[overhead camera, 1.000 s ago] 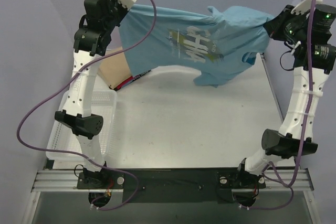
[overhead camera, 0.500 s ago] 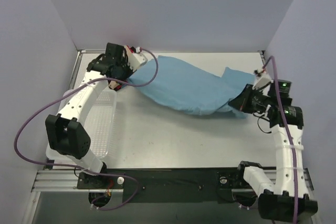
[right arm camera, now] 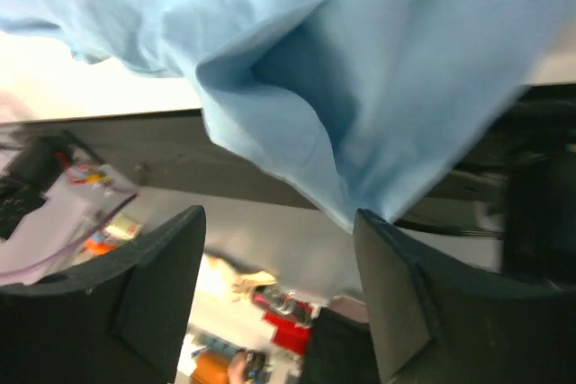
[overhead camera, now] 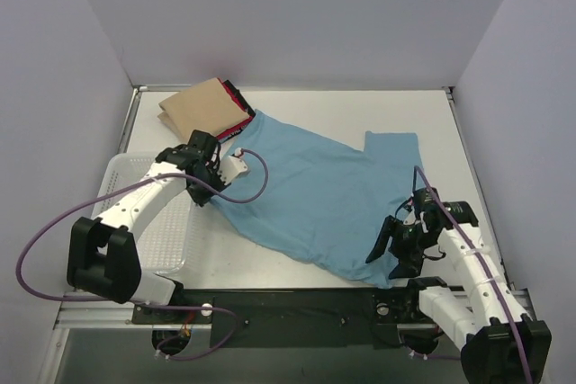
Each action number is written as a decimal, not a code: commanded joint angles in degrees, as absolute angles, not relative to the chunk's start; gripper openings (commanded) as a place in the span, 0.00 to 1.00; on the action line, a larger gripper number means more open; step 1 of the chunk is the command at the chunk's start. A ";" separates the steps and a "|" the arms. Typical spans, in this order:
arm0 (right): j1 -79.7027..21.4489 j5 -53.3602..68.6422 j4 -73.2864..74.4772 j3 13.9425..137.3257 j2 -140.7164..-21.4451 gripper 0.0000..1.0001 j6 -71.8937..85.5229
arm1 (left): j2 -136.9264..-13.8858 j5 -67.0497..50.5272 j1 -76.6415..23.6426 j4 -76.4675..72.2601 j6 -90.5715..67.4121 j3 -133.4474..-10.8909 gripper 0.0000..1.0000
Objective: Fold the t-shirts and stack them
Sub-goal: Flatten out the tshirt
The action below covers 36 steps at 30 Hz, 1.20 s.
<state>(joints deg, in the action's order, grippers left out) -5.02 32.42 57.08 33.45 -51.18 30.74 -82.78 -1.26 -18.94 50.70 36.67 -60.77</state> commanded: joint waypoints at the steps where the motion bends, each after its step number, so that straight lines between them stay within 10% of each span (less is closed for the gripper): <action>1: -5.27 14.29 66.53 43.84 -51.50 0.67 34.45 | -79.45 -2.28 -19.42 52.64 37.62 -61.79 0.00; 13: -7.53 14.06 38.95 45.87 -70.48 0.43 28.50 | -77.43 -3.78 -21.53 53.26 36.56 -60.73 0.00; 27: -9.76 20.12 28.05 42.19 -84.28 0.47 26.89 | -77.34 -3.78 -21.80 53.44 35.16 -59.94 0.00; 36: -6.87 18.99 27.77 45.07 -86.04 0.00 25.06 | -77.43 -3.78 -21.88 53.61 34.98 -60.03 0.00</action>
